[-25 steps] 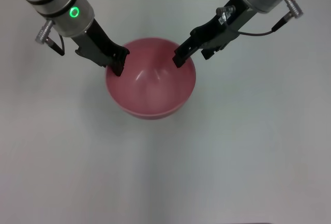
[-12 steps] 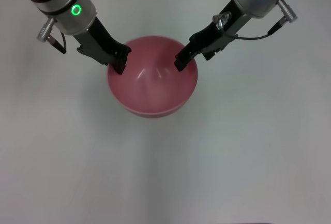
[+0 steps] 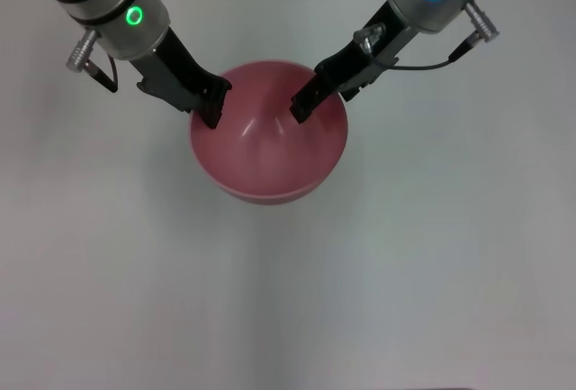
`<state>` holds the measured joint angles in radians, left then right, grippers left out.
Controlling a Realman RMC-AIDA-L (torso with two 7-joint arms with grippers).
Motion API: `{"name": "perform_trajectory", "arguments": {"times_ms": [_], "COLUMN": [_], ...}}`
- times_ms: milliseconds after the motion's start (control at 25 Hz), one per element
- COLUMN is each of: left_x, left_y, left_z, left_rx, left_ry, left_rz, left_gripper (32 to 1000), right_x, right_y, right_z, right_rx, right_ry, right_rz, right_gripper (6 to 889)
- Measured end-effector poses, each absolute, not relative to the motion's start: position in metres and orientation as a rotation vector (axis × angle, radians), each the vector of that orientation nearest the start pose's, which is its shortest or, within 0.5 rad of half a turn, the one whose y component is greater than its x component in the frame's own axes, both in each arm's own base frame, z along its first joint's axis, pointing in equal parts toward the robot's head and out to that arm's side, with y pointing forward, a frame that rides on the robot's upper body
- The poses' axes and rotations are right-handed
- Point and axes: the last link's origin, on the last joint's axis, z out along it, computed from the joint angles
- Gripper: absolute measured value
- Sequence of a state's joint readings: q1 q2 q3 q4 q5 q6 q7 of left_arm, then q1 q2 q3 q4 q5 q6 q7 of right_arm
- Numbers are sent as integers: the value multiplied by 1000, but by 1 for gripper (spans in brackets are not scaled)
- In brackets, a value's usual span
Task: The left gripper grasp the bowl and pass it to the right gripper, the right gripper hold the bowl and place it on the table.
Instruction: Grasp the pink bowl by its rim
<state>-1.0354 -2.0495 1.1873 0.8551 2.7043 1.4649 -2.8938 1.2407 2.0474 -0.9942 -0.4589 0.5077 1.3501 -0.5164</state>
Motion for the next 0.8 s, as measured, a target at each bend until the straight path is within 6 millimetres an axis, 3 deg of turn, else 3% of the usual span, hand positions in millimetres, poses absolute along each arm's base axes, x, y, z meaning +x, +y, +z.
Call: {"name": "perform_trajectory", "arguments": {"times_ms": [280,720,800], "left_x": [-134,-133,-133], "left_y": [425,425,425], "left_z": [-12,-12,-12], "left_rx": [-2337,-2339,-2339], "left_ry": [-1336,-1331,-1331], "left_rz": [467,464,464], "left_gripper": [39,41,43], "right_x": [111,115,114], "right_y": [428,425,425], "right_z": [-55,-60,-60], "right_rx": [-2609,-2620,-2624], "right_ry": [1279,1226,1216], "right_rz": [-430,-494,-496], "right_gripper": [784,356,315]}}
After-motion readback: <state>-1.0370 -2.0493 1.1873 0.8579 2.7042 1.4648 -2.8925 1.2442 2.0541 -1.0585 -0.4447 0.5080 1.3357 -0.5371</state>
